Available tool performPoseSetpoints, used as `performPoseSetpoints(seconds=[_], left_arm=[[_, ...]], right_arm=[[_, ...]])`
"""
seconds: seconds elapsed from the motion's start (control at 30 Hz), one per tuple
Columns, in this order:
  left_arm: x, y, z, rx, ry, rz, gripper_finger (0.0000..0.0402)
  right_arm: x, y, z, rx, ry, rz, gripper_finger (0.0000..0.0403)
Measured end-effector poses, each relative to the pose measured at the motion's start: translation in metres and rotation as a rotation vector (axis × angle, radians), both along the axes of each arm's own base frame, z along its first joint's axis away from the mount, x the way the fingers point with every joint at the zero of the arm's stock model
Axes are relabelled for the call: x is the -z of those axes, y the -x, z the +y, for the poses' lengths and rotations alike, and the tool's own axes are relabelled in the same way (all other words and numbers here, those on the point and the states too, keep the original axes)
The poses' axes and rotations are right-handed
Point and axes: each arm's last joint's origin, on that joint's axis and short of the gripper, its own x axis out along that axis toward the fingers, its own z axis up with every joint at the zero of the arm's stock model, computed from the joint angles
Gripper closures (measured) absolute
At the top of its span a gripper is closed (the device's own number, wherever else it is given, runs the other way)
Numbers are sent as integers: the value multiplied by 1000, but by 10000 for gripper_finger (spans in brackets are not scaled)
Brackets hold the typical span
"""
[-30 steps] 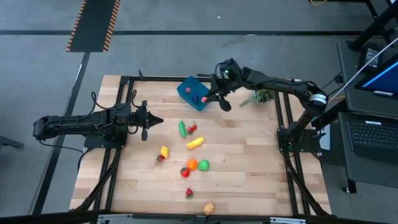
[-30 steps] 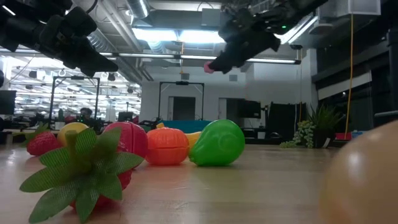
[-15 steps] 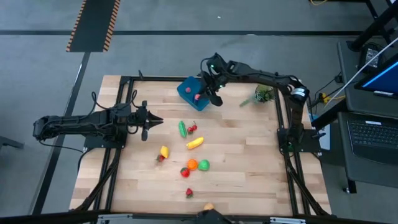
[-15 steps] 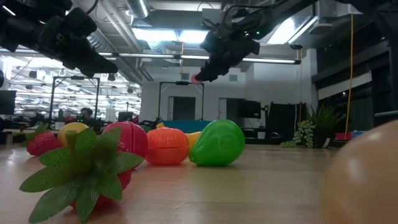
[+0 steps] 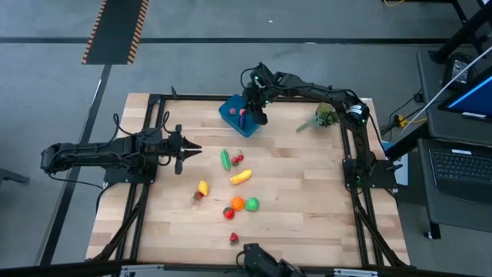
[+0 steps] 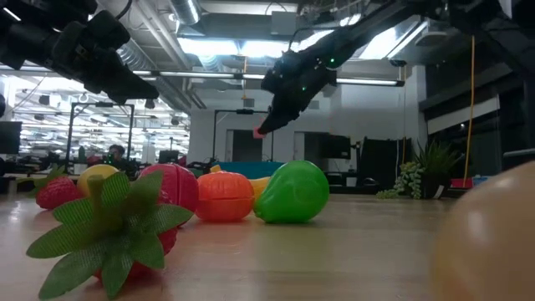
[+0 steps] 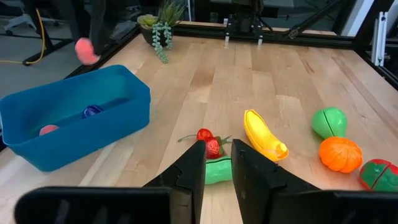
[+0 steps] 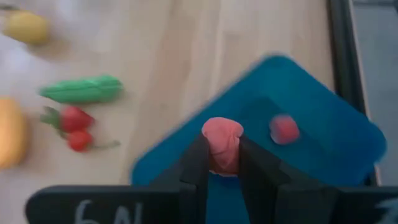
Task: Pick and placing Produce into tupperware
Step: Put the peach into the blue bin
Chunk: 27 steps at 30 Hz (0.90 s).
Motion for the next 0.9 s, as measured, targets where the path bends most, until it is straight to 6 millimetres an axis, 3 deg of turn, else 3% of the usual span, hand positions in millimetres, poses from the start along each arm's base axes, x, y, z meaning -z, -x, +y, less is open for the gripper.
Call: performPoseSetpoints(seconds=[0.17,0.47,0.9], left_arm=[[0,0,0,0,0,0,329],[0,0,0,0,0,0,347],[0,0,0,-2,6,0,370]], right_arm=[[16,-6,-8,55,30,71,330],[12,5,-9,104,-72,193,330],[14,10,-12,138,-52,241,310]])
